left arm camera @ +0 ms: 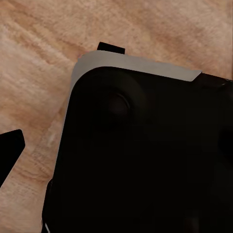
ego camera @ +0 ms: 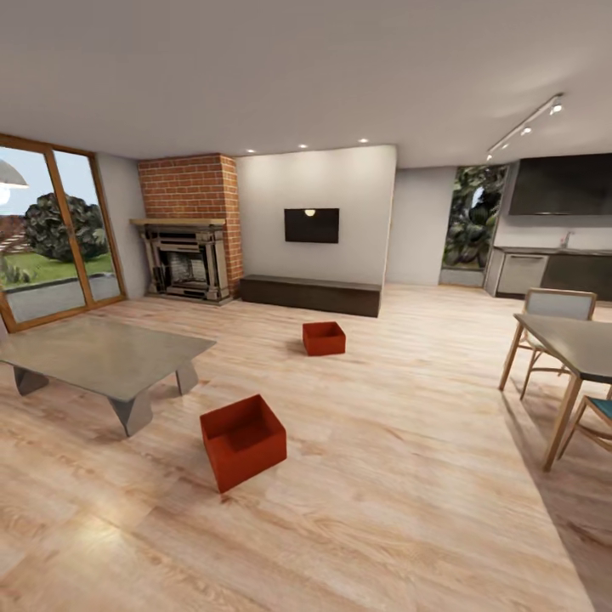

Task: Move the two storage containers from the living room to the garage. In the garage, place one container on the floor and stack the other container on top of it (either order is fine).

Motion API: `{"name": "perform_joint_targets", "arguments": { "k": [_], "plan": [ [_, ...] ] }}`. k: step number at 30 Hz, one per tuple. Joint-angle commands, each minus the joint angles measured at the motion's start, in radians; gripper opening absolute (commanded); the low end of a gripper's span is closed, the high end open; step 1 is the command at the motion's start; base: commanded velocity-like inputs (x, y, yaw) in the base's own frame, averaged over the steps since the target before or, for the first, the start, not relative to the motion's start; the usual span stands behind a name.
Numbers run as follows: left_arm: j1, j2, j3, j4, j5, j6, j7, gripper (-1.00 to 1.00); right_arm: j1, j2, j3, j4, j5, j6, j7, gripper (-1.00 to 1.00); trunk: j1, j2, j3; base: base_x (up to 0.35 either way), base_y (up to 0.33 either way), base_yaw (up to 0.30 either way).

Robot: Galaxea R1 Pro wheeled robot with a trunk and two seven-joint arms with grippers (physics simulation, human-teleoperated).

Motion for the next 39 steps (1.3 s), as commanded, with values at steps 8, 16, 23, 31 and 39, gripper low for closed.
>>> {"name": "perform_joint_targets", "arguments": {
  "k": [8, 16, 23, 31, 39],
  "plan": [
    [0.000, 0.000, 0.000, -0.001, 0.004, -0.001, 0.001, 1.00, -0.001, -0.011, 0.010, 0.001, 0.017, -0.006, 0.000, 1.00, 0.001, 0.000, -0.001, 0.324, 0.000, 0.027],
    [0.000, 0.000, 0.000, -0.001, 0.004, -0.001, 0.001, 1.00, -0.001, -0.012, 0.015, 0.001, 0.021, -0.008, -0.001, 1.00, 0.001, 0.000, -0.001, 0.324, 0.000, 0.001],
    [0.000, 0.000, 0.000, -0.001, 0.004, 0.000, 0.001, 1.00, -0.001, -0.013, 0.016, 0.001, 0.023, -0.008, -0.001, 1.00, 0.001, 0.000, -0.001, 0.324, 0.000, 0.000],
    [0.000, 0.000, 0.000, -0.001, 0.004, 0.000, 0.001, 1.00, -0.001, -0.012, 0.015, 0.001, 0.024, -0.008, -0.001, 1.00, 0.001, 0.000, -0.001, 0.324, 0.000, 0.000],
    [0.000, 0.000, 0.000, -0.001, 0.004, 0.000, 0.001, 1.00, -0.001, -0.008, 0.017, 0.001, 0.024, -0.007, 0.000, 1.00, 0.001, 0.000, -0.001, 0.324, -0.004, 0.000]
  ]
}}
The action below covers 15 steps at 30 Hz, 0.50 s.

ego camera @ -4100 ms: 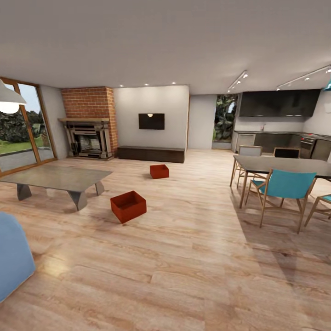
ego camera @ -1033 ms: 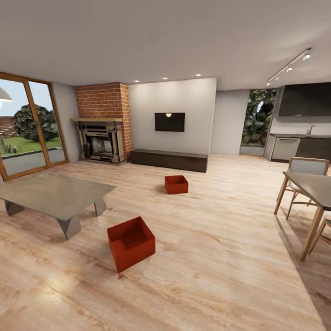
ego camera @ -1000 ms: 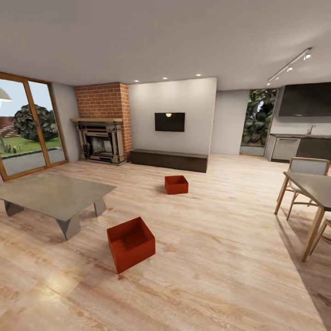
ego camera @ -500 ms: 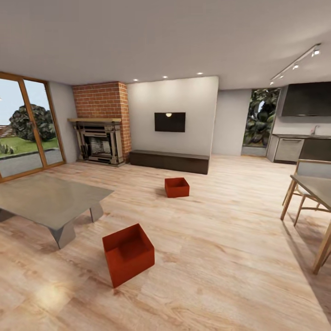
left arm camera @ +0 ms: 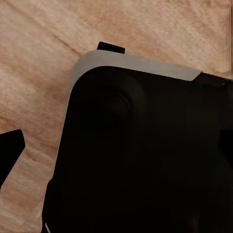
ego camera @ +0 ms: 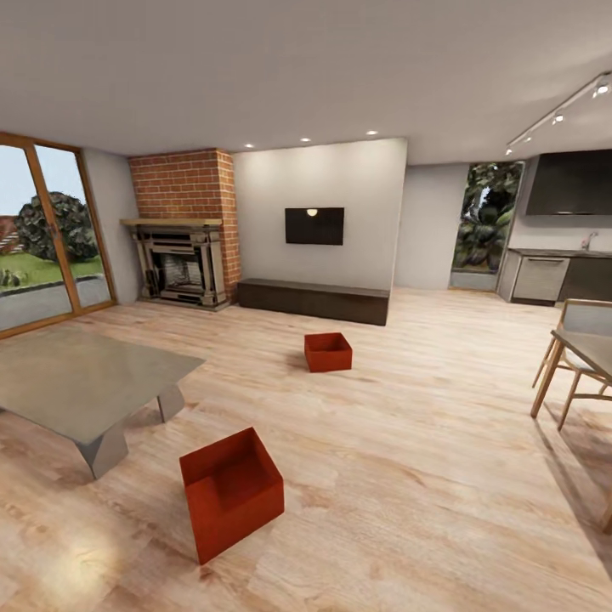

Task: Move the two storage containers from the living room to the garage. In the garage, place one container on the floor and stack the other container on top of it (either order is fine).

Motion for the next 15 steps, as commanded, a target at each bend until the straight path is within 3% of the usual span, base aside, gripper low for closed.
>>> {"name": "perform_joint_targets", "arguments": {
  "k": [1, 15],
  "plan": [
    [0.000, 0.000, 0.000, -0.001, 0.004, -0.001, 0.001, 1.00, -0.001, 0.000, -0.003, 0.002, 0.010, -0.004, 0.000, 1.00, 0.001, 0.000, -0.001, 0.324, -0.041, 0.000],
    [0.000, 0.000, 0.000, -0.001, 0.004, 0.000, 0.000, 1.00, -0.001, 0.006, -0.003, 0.002, 0.006, -0.005, -0.001, 1.00, 0.001, 0.000, -0.001, 0.296, -0.143, 0.004]
  ]
}}
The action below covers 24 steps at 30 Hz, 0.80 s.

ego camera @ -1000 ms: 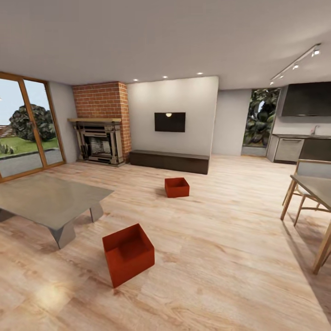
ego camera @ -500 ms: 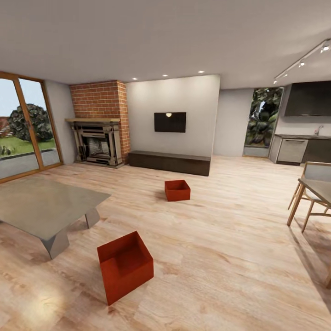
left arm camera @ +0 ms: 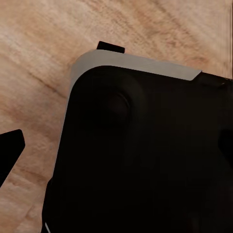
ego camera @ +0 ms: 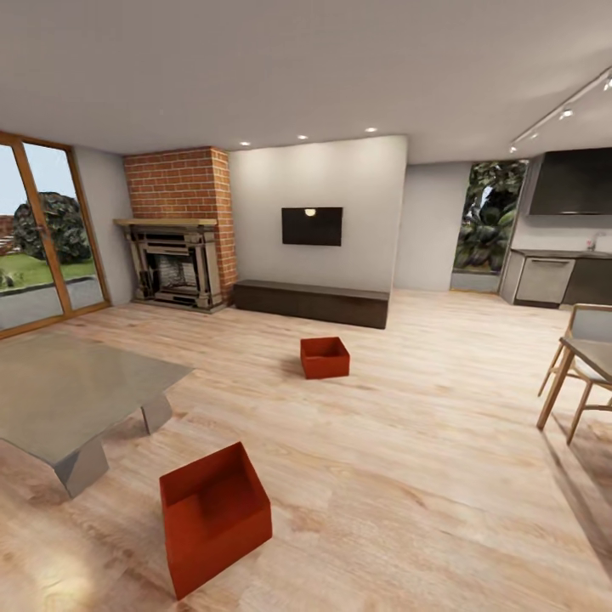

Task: Move the two storage containers from the living room to the garage. In the garage, place one container on the floor and stack the other container on top of it (either order is fine).

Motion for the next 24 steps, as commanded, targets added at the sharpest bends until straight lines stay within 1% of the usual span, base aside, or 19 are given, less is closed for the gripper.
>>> {"name": "perform_joint_targets", "arguments": {
  "k": [1, 8, 24],
  "plan": [
    [0.000, 0.000, 0.000, -0.001, 0.004, -0.001, 0.001, 1.00, -0.001, -0.001, -0.003, 0.002, 0.010, -0.005, 0.000, 1.00, 0.000, 0.000, -0.001, 0.264, -0.227, 0.125],
    [0.000, 0.000, 0.000, -0.001, 0.004, -0.002, 0.001, 1.00, -0.001, -0.005, -0.008, 0.002, 0.009, -0.005, 0.000, 1.00, 0.000, 0.000, -0.001, 0.262, -0.231, 0.221],
    [0.000, 0.000, 0.000, -0.001, 0.004, -0.003, 0.001, 1.00, -0.001, -0.007, -0.008, 0.002, 0.009, -0.004, 0.000, 1.00, 0.000, 0.000, -0.001, 0.265, -0.225, 0.271]
  ]
}}
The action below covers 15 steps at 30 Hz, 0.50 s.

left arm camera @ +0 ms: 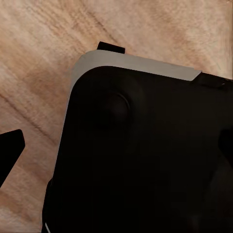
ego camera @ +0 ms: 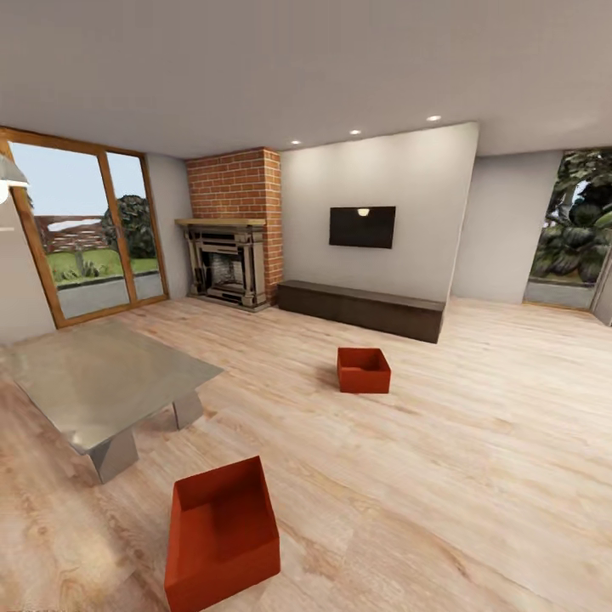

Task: Move the two storage containers from the living room to the garage. In the garage, place one container on the floor and stack the other container on top of it (either order is fine).

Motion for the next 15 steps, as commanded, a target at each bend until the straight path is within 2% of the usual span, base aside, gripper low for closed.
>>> {"name": "perform_joint_targets", "arguments": {
  "k": [1, 9, 15],
  "plan": [
    [0.000, 0.000, 0.000, -0.001, 0.004, -0.001, 0.001, 1.00, -0.001, 0.000, -0.003, 0.002, 0.010, -0.005, 0.000, 1.00, 0.001, 0.000, -0.001, 0.306, -0.080, 0.274],
    [0.000, 0.000, 0.000, -0.001, 0.005, -0.001, 0.001, 1.00, -0.001, 0.000, -0.003, 0.002, 0.011, -0.005, 0.000, 1.00, 0.001, 0.000, -0.001, 0.317, -0.016, 0.274],
    [0.000, 0.001, 0.000, -0.001, 0.006, -0.001, 0.001, 1.00, -0.001, -0.001, -0.003, 0.002, 0.012, -0.005, 0.000, 1.00, 0.001, 0.000, -0.001, 0.312, 0.115, 0.274]
  ]
}}
